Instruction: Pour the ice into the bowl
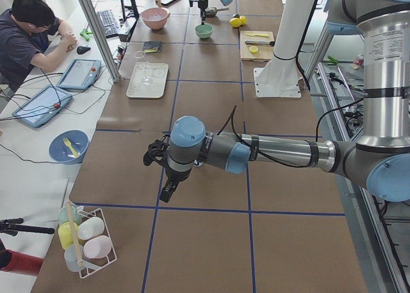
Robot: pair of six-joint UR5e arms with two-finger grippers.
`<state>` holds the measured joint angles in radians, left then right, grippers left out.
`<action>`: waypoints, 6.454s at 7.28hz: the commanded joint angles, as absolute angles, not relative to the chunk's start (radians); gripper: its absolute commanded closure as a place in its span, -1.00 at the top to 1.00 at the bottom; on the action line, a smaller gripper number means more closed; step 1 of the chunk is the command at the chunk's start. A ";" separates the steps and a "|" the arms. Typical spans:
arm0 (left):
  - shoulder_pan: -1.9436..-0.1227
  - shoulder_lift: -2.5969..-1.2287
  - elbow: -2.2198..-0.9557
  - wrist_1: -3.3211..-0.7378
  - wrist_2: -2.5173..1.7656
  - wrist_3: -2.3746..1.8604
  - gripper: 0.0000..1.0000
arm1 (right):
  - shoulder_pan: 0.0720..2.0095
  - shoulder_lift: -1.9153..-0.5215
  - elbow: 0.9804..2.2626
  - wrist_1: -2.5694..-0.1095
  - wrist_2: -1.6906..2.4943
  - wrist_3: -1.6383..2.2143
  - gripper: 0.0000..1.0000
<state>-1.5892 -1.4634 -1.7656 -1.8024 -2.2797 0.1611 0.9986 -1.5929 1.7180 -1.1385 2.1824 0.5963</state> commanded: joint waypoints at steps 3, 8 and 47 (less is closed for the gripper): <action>-1.589 -1.462 -1.764 -1.802 -2.281 0.161 1.00 | 0.999 -1.560 1.814 -1.147 2.224 0.636 -1.00; -1.589 -1.460 -1.766 -1.802 -2.283 0.161 1.00 | 0.769 -1.197 1.804 -1.340 2.134 1.074 -1.00; -0.441 -1.261 -1.680 -3.017 -0.808 -1.099 1.00 | 1.503 -1.617 1.717 -1.592 2.286 -0.015 1.00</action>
<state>-0.5427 -1.2618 -1.7219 -3.0185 -0.9459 -1.0383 1.5026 -1.6146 1.7169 -1.5923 2.2854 -0.0174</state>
